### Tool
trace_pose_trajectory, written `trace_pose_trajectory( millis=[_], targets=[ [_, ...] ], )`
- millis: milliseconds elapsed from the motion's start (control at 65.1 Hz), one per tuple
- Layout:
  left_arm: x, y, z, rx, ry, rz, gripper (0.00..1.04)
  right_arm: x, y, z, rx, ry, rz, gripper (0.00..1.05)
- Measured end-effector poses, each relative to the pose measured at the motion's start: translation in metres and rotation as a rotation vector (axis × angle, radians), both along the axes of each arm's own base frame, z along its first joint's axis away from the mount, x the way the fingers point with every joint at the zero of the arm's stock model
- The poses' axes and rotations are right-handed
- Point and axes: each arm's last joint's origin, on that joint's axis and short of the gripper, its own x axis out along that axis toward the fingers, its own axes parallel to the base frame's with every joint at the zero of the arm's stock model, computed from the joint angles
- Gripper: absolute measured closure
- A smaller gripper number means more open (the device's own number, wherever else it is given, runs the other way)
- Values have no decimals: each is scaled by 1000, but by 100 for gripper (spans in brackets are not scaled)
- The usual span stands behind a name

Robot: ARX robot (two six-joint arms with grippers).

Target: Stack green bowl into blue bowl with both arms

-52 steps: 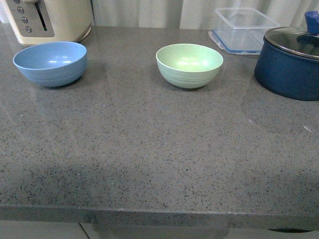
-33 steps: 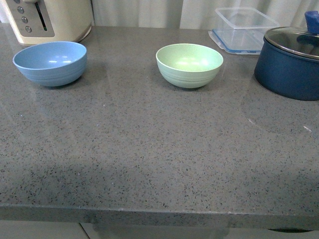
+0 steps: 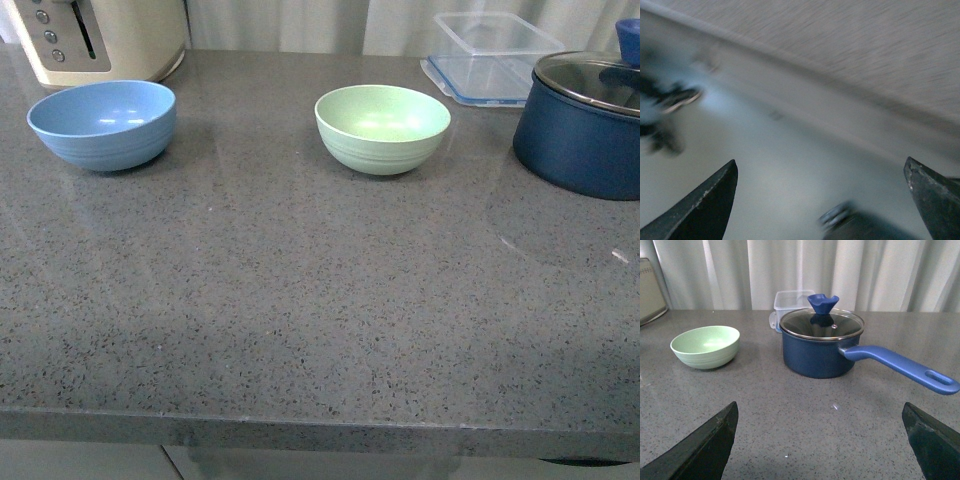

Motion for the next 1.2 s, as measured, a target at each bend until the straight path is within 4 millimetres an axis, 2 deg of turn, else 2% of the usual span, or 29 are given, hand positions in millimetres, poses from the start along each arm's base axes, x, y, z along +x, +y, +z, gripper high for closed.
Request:
trace_pose_trajectory(
  millis=[138, 230, 277, 430, 568, 830, 1198],
  targets=[
    [44, 28, 31, -15, -111, 80, 7, 0, 0, 0, 0, 0, -3, 10],
    [65, 38, 39, -29, -150, 75, 7, 0, 0, 0, 0, 0, -2, 10],
    [82, 43, 42, -33, -168, 56, 7, 0, 0, 0, 0, 0, -3, 10],
    [123, 47, 53, -61, -204, 4, 7, 0, 0, 0, 0, 0, -3, 10],
    [155, 41, 59, -89, -218, -52, 7, 0, 0, 0, 0, 0, -2, 10],
    [192, 26, 61, -131, -240, -108, 7, 0, 0, 0, 0, 0, -3, 10],
    [239, 26, 43, -193, -237, -116, 7, 0, 0, 0, 0, 0, -2, 10]
  ],
)
